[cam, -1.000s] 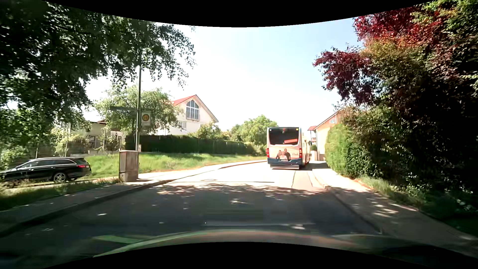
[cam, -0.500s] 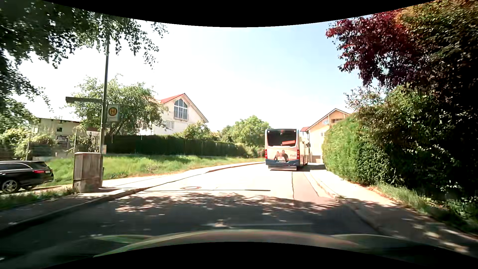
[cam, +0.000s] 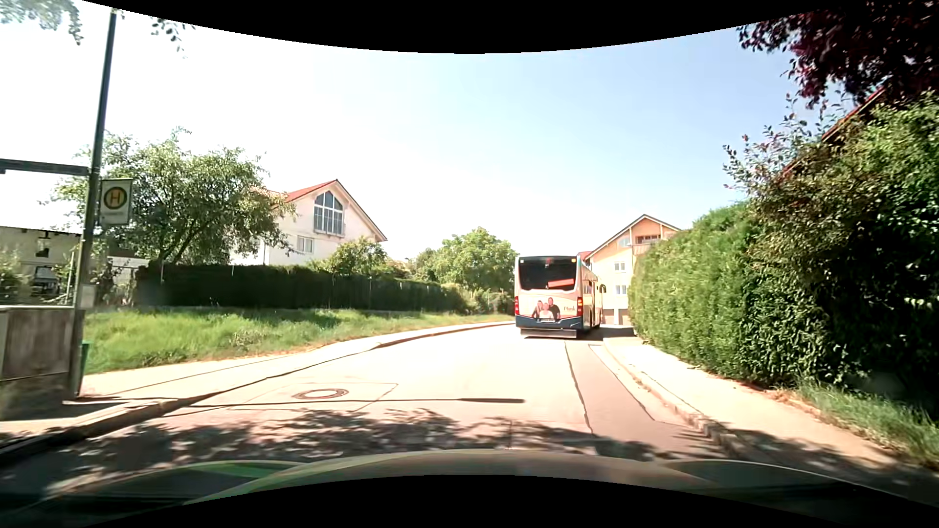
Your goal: Follow the waypoints while adhering to traffic rules and regulations
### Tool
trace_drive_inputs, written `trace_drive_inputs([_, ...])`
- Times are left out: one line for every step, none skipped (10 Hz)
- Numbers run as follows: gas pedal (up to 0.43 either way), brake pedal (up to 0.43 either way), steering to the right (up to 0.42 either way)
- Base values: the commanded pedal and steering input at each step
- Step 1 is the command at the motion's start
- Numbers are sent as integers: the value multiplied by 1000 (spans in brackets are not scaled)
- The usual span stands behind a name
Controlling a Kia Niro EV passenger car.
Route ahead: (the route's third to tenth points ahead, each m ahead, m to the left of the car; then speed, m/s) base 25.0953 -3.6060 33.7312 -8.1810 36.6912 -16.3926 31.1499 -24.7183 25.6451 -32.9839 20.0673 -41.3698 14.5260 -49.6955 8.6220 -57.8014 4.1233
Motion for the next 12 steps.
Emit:
trace_drive_inputs([157,0,92])
trace_drive_inputs([157,0,91])
trace_drive_inputs([157,0,91])
trace_drive_inputs([157,0,89])
trace_drive_inputs([157,0,88])
trace_drive_inputs([150,0,84])
trace_drive_inputs([150,0,77])
trace_drive_inputs([150,0,73])
trace_drive_inputs([150,0,69])
trace_drive_inputs([150,0,68])
trace_drive_inputs([150,0,65])
trace_drive_inputs([138,0,58])
